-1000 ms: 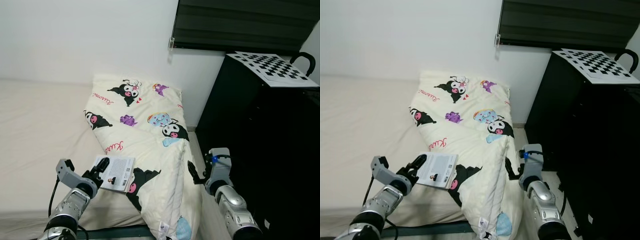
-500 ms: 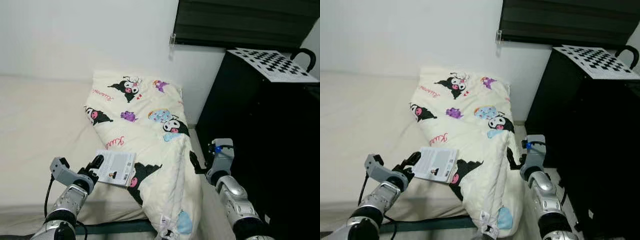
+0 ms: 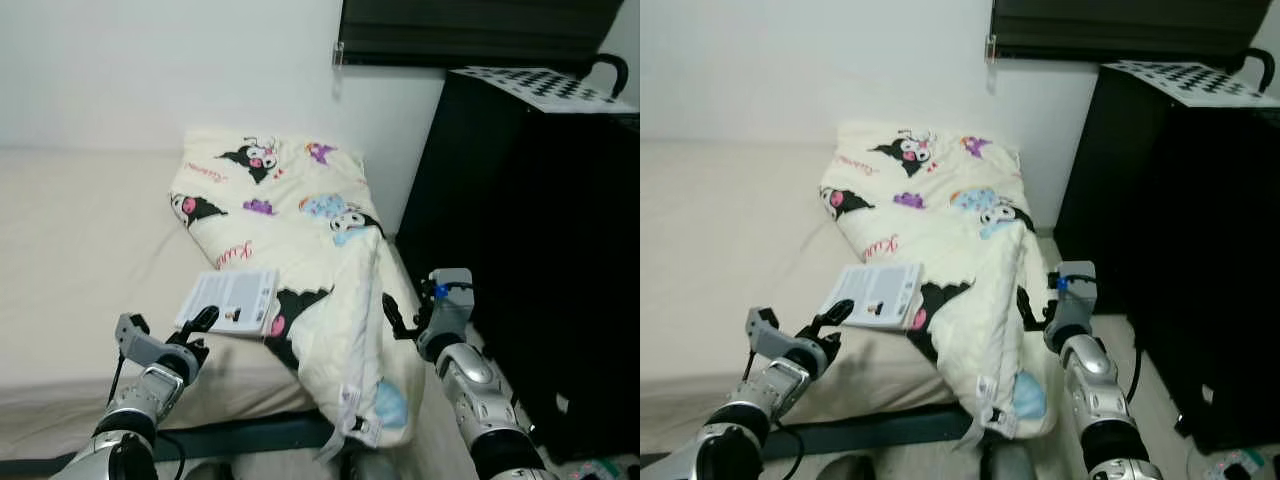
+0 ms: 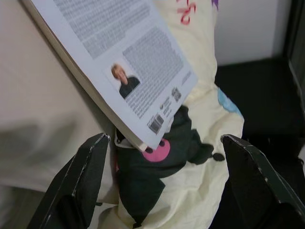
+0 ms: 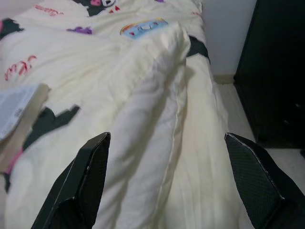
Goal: Clean up the room
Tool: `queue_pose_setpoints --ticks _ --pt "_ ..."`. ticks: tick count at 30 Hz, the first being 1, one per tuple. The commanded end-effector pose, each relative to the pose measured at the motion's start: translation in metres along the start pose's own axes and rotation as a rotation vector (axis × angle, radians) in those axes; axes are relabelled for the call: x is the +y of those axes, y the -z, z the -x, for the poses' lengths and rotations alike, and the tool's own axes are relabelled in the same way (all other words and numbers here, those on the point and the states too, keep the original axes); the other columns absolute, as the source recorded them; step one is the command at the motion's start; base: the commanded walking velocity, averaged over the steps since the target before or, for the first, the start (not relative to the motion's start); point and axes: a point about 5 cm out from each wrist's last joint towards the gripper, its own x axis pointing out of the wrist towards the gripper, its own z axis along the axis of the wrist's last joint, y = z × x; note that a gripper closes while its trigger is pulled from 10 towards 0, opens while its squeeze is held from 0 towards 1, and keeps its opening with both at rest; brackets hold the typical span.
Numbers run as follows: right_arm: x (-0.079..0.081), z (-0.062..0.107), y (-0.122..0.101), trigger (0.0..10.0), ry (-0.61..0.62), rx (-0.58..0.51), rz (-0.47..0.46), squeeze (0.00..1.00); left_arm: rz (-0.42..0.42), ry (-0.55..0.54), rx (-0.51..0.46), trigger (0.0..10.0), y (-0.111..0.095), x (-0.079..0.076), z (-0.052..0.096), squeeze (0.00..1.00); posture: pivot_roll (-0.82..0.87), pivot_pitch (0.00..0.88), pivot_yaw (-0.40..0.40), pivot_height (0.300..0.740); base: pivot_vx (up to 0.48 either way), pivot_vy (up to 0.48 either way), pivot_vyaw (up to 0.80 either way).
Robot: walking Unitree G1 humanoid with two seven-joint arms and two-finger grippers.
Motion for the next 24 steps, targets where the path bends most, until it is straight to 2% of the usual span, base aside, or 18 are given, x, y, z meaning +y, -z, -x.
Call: queue_pose_setpoints --ticks 1,5,7,11,14,16,19,20,24 --pt "-0.001 -0.001 -0.009 10.0 0.004 -0.027 -0.010 0.00 0.011 0.014 0.032 10.0 0.009 -0.009 -0.006 0.00 -0.09 0.000 -0.080 0.570 0.000 0.000 0.00" --pt "-0.001 -0.001 -0.009 10.0 0.004 -0.033 -0.007 0.00 0.056 0.011 0.028 10.0 0.012 -0.014 -0.009 0.00 -0.09 0.000 -0.072 0.560 0.000 0.000 0.00" --pt "0.001 0.001 -0.010 10.0 0.006 -0.039 -0.008 0.00 0.098 -0.024 0.024 10.0 0.017 -0.017 -0.012 0.00 -0.09 0.000 -0.065 0.550 0.000 0.000 0.00" --pt "0.004 0.004 -0.010 10.0 0.007 -0.046 -0.011 0.00 0.096 -0.058 0.017 10.0 0.020 -0.018 -0.014 0.00 -0.09 0.000 -0.058 0.535 0.000 0.000 0.00" --pt "0.004 0.005 -0.011 10.0 0.007 -0.051 -0.014 0.00 0.102 -0.110 -0.027 10.0 0.016 -0.016 -0.014 0.00 -0.10 0.000 -0.053 0.525 0.000 0.000 0.00" --pt "0.004 0.009 -0.012 10.0 0.013 -0.059 -0.018 0.00 0.113 -0.162 -0.115 10.0 0.001 -0.011 -0.011 0.00 -0.10 0.020 -0.043 0.510 0.000 0.000 0.00" --pt "0.003 0.011 -0.012 10.0 0.018 -0.058 -0.018 0.00 0.127 -0.186 -0.159 10.0 -0.007 -0.007 -0.009 0.00 -0.10 0.026 -0.044 0.500 0.000 0.000 0.00" --pt "0.002 0.013 -0.011 10.0 0.018 -0.062 -0.017 0.00 0.147 -0.195 -0.207 10.0 -0.017 -0.006 -0.008 0.00 -0.11 0.038 -0.044 0.491 0.000 0.000 0.00" --pt "0.002 0.016 -0.012 10.0 0.017 -0.071 -0.014 0.00 0.171 -0.192 -0.244 10.0 -0.024 -0.006 -0.007 0.00 -0.12 0.049 -0.046 0.491 0.000 0.000 0.00"
